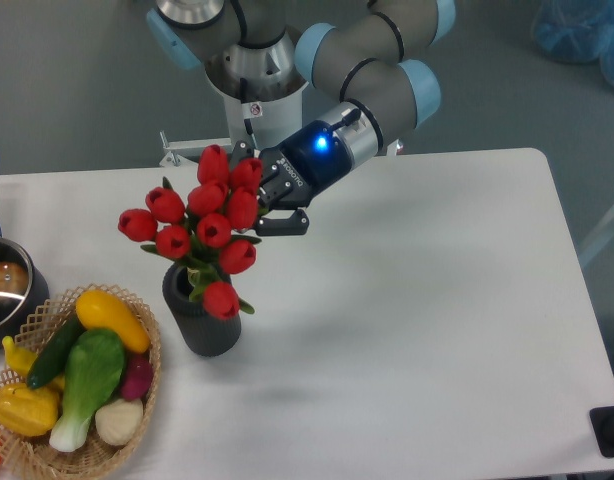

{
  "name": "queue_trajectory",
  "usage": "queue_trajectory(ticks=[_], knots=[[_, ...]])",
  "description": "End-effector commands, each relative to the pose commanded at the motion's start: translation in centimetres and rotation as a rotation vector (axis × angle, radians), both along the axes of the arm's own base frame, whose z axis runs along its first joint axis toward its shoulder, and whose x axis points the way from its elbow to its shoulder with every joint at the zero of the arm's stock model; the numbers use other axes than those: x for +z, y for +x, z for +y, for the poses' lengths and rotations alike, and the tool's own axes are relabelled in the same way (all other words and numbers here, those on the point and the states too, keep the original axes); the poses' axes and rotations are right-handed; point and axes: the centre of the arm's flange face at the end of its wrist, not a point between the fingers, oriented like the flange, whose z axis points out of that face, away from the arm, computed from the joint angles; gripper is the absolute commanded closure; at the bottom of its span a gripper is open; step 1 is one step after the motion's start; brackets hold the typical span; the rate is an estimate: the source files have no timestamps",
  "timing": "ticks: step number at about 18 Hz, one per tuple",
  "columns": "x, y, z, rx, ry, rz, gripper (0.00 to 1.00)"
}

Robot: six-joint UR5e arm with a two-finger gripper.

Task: Insert the flowers into the vase
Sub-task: 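Position the tulip stems over the vase opening and lower them in, then push the tulip stems down into the vase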

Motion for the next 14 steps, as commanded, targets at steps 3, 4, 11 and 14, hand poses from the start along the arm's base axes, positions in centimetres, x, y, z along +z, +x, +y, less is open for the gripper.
queue_trajectory(ticks=[3, 4, 11, 14], knots=[[-0.4, -0.2, -0.2, 0.003, 0.004, 0.022, 1.00], [-0.4, -0.1, -0.1, 0.002, 0.005, 0.023, 1.00], [-3.1, -0.4, 0.1, -0.002, -0.048, 0.052, 0.98], [-4.2, -0.2, -0.2, -0.001, -0.077, 0.067, 0.98]])
